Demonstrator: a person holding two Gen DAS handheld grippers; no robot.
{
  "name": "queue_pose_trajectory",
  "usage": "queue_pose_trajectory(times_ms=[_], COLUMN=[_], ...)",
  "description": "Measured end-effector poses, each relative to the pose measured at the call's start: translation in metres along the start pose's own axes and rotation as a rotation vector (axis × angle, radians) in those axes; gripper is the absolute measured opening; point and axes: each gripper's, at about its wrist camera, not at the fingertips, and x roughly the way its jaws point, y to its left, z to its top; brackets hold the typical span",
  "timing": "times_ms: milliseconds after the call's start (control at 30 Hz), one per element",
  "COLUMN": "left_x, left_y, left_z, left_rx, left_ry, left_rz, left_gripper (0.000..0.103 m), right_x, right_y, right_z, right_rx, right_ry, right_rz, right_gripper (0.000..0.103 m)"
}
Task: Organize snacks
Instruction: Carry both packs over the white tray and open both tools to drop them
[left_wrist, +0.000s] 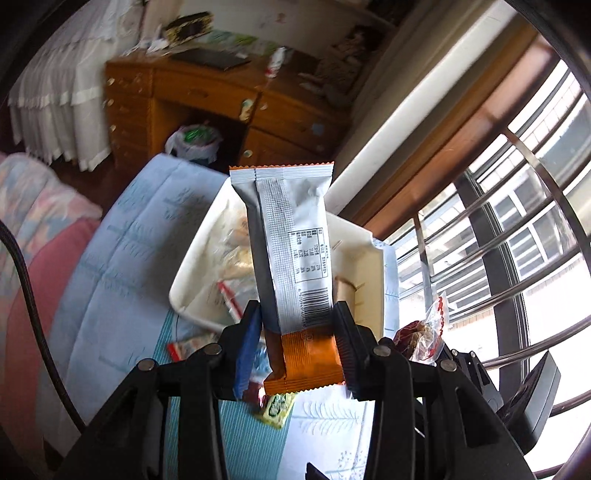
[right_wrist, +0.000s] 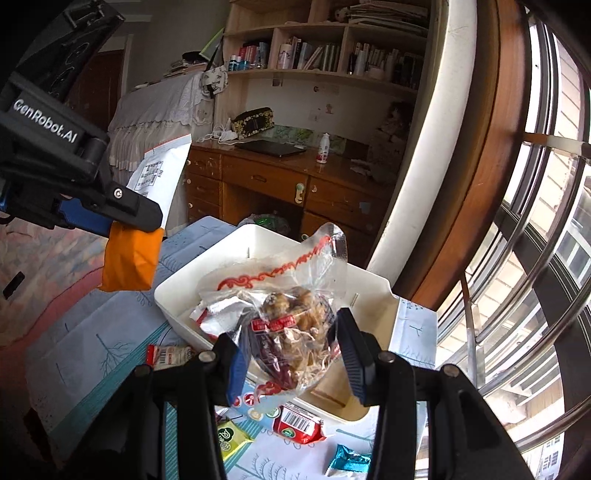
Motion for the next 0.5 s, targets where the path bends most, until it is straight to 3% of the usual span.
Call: queue_pose_trajectory(times_ms=[267,500], left_x=[0.036,0.08], left_y=[-0.021,-0.033], left_z=[0.011,0.011], left_rx=[0.153,0.25], left_ry=[-0.032,0.006], left_rz=[-0.108,-0.1], left_gripper=[0.038,0.038], right_x=[0.021,0.054], right_y=[-0.026,-0.052], right_z=[-0.004,-0.023], right_rx=[0.12,0.291], right_ry=[0.062,0.144], right_rz=[-0.04,-0.012], right_gripper=[0.045,0.045])
